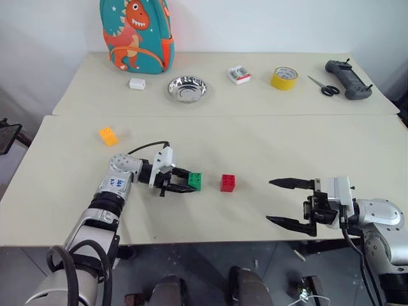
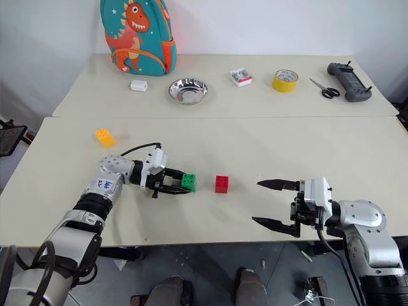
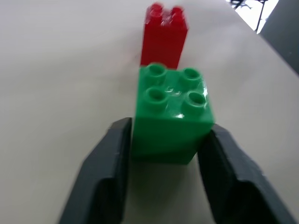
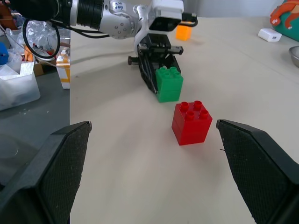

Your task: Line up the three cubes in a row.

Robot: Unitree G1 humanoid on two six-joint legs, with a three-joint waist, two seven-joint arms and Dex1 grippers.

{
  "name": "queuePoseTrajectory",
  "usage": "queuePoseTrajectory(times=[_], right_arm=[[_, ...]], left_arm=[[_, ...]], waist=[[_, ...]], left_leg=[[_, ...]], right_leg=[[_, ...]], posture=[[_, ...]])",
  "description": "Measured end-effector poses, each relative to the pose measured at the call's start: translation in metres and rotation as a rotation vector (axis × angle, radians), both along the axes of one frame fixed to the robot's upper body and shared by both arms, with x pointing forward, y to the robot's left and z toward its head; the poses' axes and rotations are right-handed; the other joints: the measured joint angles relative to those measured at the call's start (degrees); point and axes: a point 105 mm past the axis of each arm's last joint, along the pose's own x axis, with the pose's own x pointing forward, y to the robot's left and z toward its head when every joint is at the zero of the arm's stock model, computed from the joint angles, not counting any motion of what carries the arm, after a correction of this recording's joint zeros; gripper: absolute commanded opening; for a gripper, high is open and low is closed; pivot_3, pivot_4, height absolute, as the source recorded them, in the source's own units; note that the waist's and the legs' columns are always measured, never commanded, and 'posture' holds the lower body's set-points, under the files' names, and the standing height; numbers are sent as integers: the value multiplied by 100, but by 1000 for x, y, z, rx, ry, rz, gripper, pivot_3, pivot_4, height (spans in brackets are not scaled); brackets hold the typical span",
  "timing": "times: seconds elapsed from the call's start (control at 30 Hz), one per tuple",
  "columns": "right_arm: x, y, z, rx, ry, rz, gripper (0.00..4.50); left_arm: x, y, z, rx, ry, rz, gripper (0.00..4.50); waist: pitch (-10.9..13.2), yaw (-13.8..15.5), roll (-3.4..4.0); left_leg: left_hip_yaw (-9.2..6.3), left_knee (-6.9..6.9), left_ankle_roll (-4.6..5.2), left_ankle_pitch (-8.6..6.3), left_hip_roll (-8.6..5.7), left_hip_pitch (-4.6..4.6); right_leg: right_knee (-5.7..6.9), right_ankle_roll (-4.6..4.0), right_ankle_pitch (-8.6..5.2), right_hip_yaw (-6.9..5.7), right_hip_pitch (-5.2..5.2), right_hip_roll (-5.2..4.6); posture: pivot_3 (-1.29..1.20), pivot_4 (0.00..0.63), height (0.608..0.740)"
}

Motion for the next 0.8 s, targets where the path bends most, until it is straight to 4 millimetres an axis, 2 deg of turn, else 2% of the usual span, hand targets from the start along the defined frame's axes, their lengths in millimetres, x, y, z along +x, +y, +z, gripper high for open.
queuePoseTrajectory(times=[0.13, 0.23, 0.27, 0.33, 0.47, 0.53, 0.67, 0.73, 0.8], right_arm=[[1, 5, 2, 16, 1, 13, 4500], [6, 16, 11, 65, -9, 44, 4500], [8, 19, 14, 85, -7, 55, 4500], [11, 26, 19, 122, -3, 73, 4500], [27, 47, 37, 253, -75, 64, 4500], [38, 52, 45, 290, -121, 29, 4500], [56, 54, 56, 319, -194, -55, 4500], [61, 58, 53, 284, -216, -64, 4500], [63, 59, 45, 255, -212, -64, 4500]], left_arm=[[-12, 20, 5, -57, -47, 14, 4237], [-34, 57, 6, -76, -74, 99, 4237], [-43, 71, 6, -81, -71, 153, 4376], [-56, 96, 8, -108, -88, 291, 4376], [-71, 153, 11, -234, -148, 790, 4376], [-84, 174, 16, -301, -176, 982, 4376], [-117, 192, 12, -389, -179, 1249, 4376], [-132, 199, 6, -440, -186, 1405, 4376], [-138, 206, 1, -482, -185, 1528, 4376]], waist=[[0, -41, 0], [1, -148, -1], [1, -170, 0], [2, -165, 1], [2, -124, 0], [2, -90, -2], [1, -19, -3], [0, -10, -3], [-1, -1, -5]], left_leg=[[-1, -4, 0, 0, 2, 1], [-10, -5, -1, -1, 7, 3], [-12, -5, -1, -1, 7, 4], [-18, -4, -1, -1, 8, 3], [-33, 5, -1, -2, 6, 3], [-34, 7, 2, -4, 4, 3], [-34, 4, 3, -8, 2, 3], [-31, 4, 3, -8, 2, 4], [-31, 6, 4, -8, 1, 3]], right_leg=[[5, 0, 0, 0, -5, 0], [17, 0, 0, -2, -7, 0], [19, 0, 0, -3, -7, 0], [20, 0, 0, -4, -5, -2], [25, 0, 0, -9, 3, -9], [25, 1, 0, -7, 5, -13], [25, 2, 1, -8, 4, -15], [23, 2, 1, -8, 5, -15], [22, 2, 1, -10, 5, -14]], posture=[[0, 150, 740], [0, 150, 740], [0, 150, 740], [0, 150, 740], [0, 150, 740], [0, 150, 740], [0, 150, 740], [0, 150, 740], [0, 150, 740]])
